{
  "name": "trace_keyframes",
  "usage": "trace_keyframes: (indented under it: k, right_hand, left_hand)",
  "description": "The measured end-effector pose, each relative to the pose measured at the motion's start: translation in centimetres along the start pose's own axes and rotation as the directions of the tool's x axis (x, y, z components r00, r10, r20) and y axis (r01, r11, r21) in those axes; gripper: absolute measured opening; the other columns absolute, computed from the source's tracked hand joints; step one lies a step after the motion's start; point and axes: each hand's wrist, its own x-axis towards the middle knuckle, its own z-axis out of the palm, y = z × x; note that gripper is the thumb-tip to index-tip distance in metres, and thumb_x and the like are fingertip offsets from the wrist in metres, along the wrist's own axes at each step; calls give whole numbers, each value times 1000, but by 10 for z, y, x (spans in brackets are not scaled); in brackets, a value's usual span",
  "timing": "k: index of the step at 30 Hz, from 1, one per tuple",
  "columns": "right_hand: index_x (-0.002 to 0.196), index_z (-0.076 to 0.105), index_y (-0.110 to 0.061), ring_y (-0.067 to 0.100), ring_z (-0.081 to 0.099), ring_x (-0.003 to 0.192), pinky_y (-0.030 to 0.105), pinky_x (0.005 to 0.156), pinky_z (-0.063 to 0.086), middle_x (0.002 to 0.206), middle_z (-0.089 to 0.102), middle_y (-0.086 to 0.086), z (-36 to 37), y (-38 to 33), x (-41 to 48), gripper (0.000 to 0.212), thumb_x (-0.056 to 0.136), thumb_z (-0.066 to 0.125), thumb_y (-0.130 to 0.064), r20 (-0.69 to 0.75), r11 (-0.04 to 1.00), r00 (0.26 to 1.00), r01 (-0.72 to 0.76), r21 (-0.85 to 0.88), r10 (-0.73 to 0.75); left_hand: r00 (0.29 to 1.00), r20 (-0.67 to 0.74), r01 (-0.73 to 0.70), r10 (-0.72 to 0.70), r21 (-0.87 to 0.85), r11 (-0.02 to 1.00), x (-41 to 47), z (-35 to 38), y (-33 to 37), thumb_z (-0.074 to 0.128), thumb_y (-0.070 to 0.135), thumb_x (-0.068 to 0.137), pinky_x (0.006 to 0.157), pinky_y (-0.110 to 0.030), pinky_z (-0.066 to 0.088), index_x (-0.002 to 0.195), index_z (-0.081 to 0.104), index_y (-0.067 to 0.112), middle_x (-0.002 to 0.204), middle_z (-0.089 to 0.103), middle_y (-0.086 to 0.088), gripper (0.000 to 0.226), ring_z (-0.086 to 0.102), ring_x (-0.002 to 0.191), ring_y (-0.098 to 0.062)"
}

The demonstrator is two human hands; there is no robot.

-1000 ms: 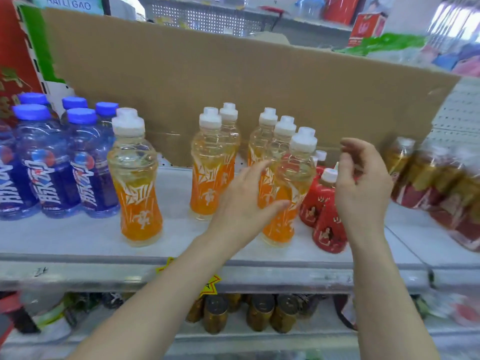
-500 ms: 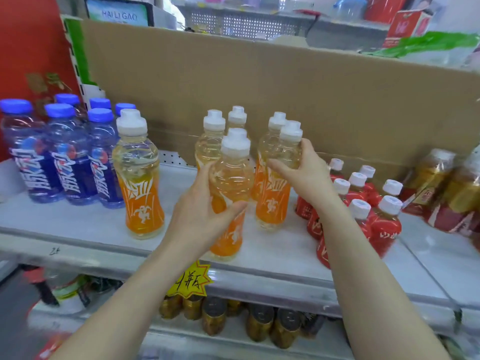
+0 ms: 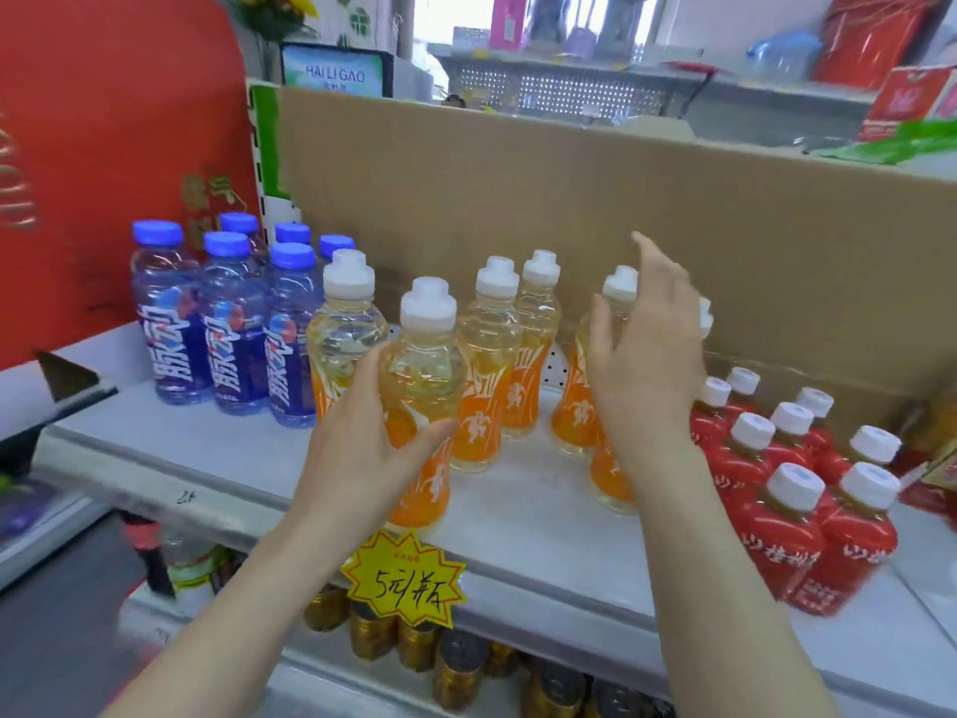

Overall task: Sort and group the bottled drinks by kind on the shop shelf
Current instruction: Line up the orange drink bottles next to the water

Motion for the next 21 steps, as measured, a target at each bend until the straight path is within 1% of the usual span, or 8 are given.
trace_keyframes:
  k: [2, 4, 8, 11, 14, 18, 20, 21]
  right_hand:
    - [155, 34, -15, 26, 46, 134, 38, 107, 37, 148, 49, 9, 23, -9, 21, 54, 104, 51, -20, 219, 998, 975, -52, 35, 43]
    - [157, 28, -15, 31, 49, 130, 39, 100, 39, 145, 52, 13, 44, -9, 46, 55, 106, 46, -25, 382, 995, 918, -100, -27, 103]
    - [153, 36, -15, 38, 56, 121, 43, 95, 45, 135, 59, 19, 68, -3, 81, 53, 104, 45, -34, 575, 975, 788, -161, -151, 219]
    - [143, 46, -19, 39, 60, 109, 46, 92, 51, 126, 60, 17, 73, -5, 91, 46, 101, 47, -37, 620, 971, 748, -199, -134, 239]
    - [139, 49, -23, 36, 58, 112, 47, 95, 50, 127, 59, 13, 78, -9, 92, 38, 101, 49, -31, 654, 978, 732, -198, -63, 190]
    - [134, 54, -32, 29, 60, 112, 45, 95, 53, 130, 60, 5, 85, -11, 93, 35, 100, 54, -27, 699, 967, 698, -252, 34, 157]
    - [139, 52, -30, 28, 60, 114, 46, 98, 52, 132, 61, 6, 81, -10, 94, 39, 101, 57, -32, 679, 971, 721, -235, 50, 139]
    - [142, 52, -27, 28, 60, 116, 46, 100, 50, 130, 63, 7, 75, -9, 94, 42, 101, 57, -36, 619, 977, 776, -204, 61, 124]
  left_hand:
    - [1000, 6, 7, -7, 8, 1000, 0, 0, -1, 77, 44, 78, 87, -27, 39, 144, 31, 40, 122, 54, 23, 80, 52, 109, -4]
    - [1000, 12, 3, -3, 6, 1000, 0, -1, -3, 77, 45, 78, 88, -28, 42, 143, 32, 40, 126, 56, 20, 80, 55, 114, -7]
    - [1000, 24, 0, 1, -20, 1000, 0, -1, -4, 74, 51, 77, 92, -28, 43, 141, 29, 46, 128, 55, 23, 79, 55, 117, -6]
    - [1000, 23, 5, -5, -34, 999, 1, 0, -5, 75, 52, 76, 93, -28, 44, 137, 27, 53, 127, 55, 25, 78, 56, 116, -5]
    - [1000, 29, 5, -4, -37, 999, 3, 0, -7, 75, 53, 77, 93, -27, 44, 131, 21, 62, 127, 54, 28, 77, 55, 116, -2]
    - [1000, 27, 5, -4, -36, 999, 4, 1, -9, 74, 53, 78, 96, -26, 43, 140, 22, 55, 133, 53, 26, 82, 54, 120, -2]
    - [1000, 30, -1, 3, -39, 999, 4, 1, -11, 73, 54, 78, 96, -25, 42, 141, 21, 55, 133, 52, 27, 82, 53, 120, -1]
    - [1000, 31, -6, 7, -39, 999, 4, 2, -11, 73, 54, 77, 95, -25, 41, 141, 21, 55, 133, 52, 28, 82, 53, 120, -1]
